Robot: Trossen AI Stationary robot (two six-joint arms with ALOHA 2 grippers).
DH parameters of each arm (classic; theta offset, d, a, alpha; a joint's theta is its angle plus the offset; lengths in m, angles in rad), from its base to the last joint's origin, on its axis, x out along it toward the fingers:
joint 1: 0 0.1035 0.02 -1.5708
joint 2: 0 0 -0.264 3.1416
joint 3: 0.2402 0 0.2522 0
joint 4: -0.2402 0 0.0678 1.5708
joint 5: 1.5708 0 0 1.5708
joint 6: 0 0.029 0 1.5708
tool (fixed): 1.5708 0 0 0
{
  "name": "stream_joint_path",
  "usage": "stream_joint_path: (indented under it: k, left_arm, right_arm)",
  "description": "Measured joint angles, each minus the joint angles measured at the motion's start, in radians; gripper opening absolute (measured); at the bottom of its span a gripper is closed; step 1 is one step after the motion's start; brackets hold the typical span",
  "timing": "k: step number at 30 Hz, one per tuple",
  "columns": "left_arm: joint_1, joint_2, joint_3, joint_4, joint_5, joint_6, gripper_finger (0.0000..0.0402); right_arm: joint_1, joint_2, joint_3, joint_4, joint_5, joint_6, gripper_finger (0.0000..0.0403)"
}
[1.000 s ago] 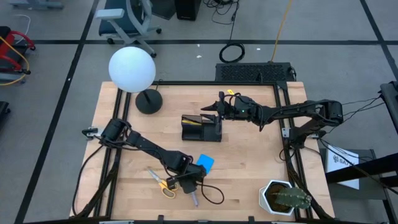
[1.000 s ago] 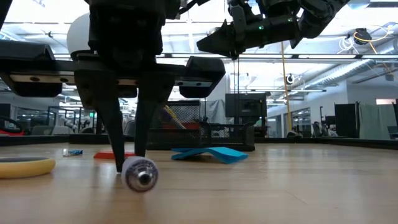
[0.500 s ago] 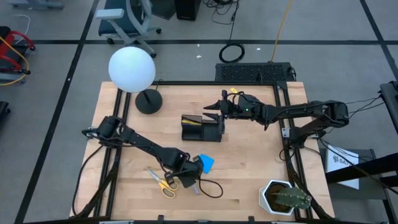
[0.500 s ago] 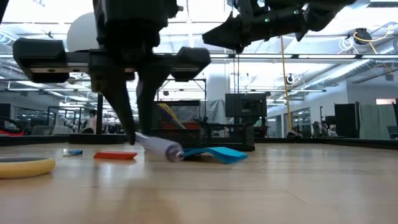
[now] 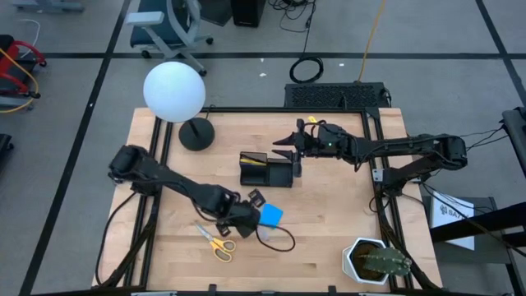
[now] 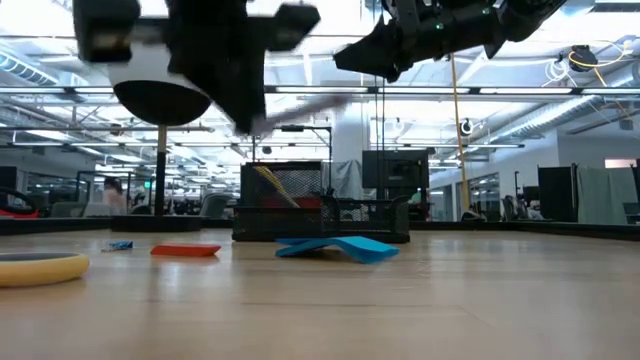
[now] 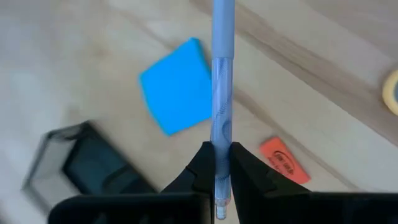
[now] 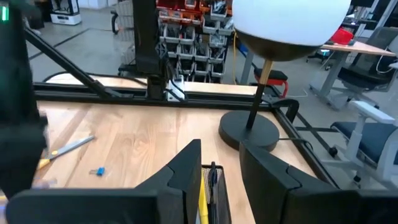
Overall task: Pick and place office supplies into organizer
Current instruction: Put the white pen into the desk organizer
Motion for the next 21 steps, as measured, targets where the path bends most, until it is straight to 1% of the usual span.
stream_joint_path:
  k: [4,10,16,18,21]
  left_arm:
    - [0.020,-0.093,-0.002,0.001,-0.013,-0.061,0.0028]
    - [0.054,-0.221,-0.007,-0.010,-0.104,-0.146,0.0028]
    - [0.097,-0.314,-0.007,-0.026,-0.116,-0.207,0.0027]
    - [0.114,-0.335,-0.007,-0.028,-0.124,-0.228,0.0027]
    - [0.132,-0.361,-0.007,-0.055,-0.132,-0.261,0.0027]
  right_arm:
    - [0.000,0.000,0.000,-0.004,0.000,-0.001,0.0100]
    - [0.001,0.000,0.000,-0.004,-0.003,-0.024,0.0100]
    - [0.029,0.000,0.000,-0.004,0.004,-0.096,0.0100]
    - [0.045,0.000,0.000,-0.004,0.038,-0.132,0.0100]
    - [0.077,0.000,0.000,-0.005,0.154,-0.205,0.0100]
